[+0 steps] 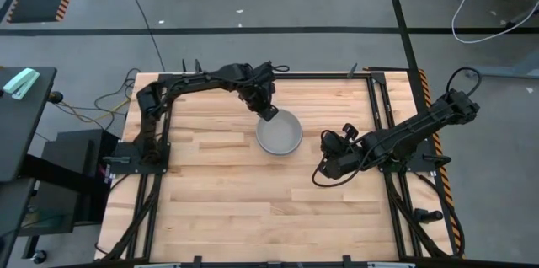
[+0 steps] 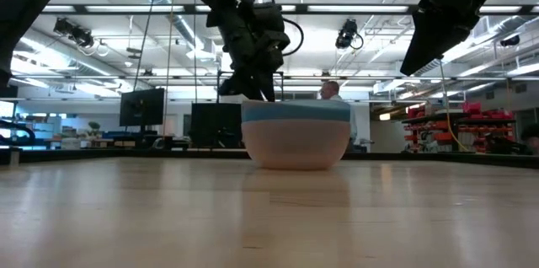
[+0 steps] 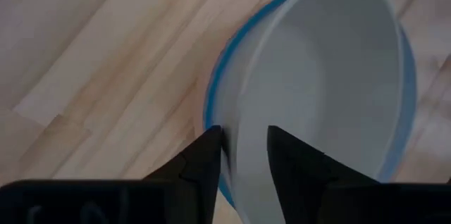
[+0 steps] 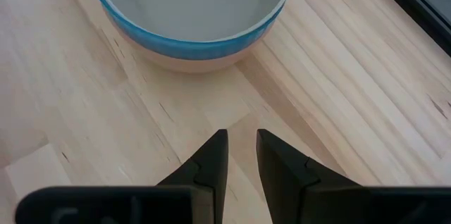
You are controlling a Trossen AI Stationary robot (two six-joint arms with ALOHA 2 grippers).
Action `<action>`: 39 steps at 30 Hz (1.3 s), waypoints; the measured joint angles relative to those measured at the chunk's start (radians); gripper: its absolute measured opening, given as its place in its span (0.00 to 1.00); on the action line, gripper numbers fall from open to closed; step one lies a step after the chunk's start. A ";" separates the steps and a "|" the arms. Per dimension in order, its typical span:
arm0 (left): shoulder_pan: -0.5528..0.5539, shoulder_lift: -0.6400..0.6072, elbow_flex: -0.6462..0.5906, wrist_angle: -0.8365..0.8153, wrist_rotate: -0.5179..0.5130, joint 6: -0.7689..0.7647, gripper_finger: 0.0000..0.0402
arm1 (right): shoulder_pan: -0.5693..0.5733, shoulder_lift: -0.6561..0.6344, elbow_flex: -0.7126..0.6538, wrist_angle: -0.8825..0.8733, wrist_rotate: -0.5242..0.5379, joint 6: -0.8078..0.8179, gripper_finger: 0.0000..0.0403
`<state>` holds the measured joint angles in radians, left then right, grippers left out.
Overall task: Nest bowls inside each other
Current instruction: Stack the gray bowl on the blue bowl, then return to Home Position
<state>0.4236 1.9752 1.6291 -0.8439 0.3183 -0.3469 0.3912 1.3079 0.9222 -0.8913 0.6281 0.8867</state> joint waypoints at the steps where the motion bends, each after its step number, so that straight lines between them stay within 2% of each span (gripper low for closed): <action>1: 0.000 -0.008 0.000 -0.004 0.000 0.000 0.32 | 0.000 0.000 0.000 0.000 0.000 0.000 0.21; 11: 0.001 -0.079 0.000 -0.048 -0.006 0.020 0.37 | 0.000 0.000 0.000 0.001 0.000 0.000 0.21; 19: -0.009 -0.178 0.000 -0.135 -0.036 0.104 0.35 | 0.000 0.000 0.001 0.002 0.000 0.000 0.21; 24: -0.061 -0.241 0.000 -0.191 -0.132 0.149 0.33 | 0.000 0.000 0.001 0.003 0.000 0.000 0.21; 30: -0.151 -0.299 0.000 -0.226 -0.315 0.153 0.35 | 0.000 0.000 0.001 0.004 0.000 0.000 0.21; 39: -0.275 -0.369 0.000 -0.233 -0.420 0.153 0.33 | 0.000 0.000 0.001 0.009 0.000 0.000 0.21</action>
<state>0.1491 1.6058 1.6295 -1.0770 -0.1013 -0.1943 0.3915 1.3079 0.9229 -0.8822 0.6277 0.8871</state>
